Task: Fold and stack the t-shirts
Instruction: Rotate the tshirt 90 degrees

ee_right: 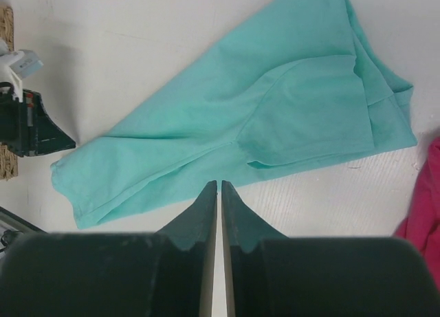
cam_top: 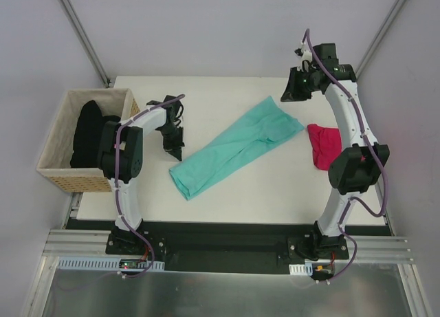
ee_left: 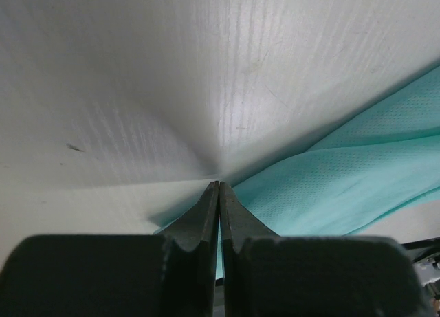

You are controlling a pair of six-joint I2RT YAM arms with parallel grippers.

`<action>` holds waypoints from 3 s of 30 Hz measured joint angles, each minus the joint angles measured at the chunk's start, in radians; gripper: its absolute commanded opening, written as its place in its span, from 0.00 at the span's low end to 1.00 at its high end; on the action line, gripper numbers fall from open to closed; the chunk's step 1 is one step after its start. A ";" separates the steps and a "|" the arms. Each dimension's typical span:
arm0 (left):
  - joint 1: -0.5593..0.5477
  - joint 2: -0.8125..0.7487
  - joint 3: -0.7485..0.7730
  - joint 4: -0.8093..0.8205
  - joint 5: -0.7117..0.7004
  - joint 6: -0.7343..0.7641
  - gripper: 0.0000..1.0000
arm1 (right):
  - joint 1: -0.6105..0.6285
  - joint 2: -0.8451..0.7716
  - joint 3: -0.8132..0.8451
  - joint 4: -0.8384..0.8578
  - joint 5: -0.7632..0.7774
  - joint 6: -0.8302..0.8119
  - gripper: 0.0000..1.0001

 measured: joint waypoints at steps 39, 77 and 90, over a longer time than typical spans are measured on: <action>-0.054 -0.174 -0.197 -0.001 0.135 -0.144 0.03 | -0.001 -0.062 0.068 -0.019 -0.043 0.064 0.06; -0.054 -0.182 0.048 -0.139 0.054 -0.136 0.03 | -0.008 -0.063 0.059 0.000 -0.031 0.065 0.06; -0.136 -0.233 -0.135 -0.174 0.076 -0.145 0.02 | -0.008 -0.063 0.041 0.033 -0.042 0.079 0.06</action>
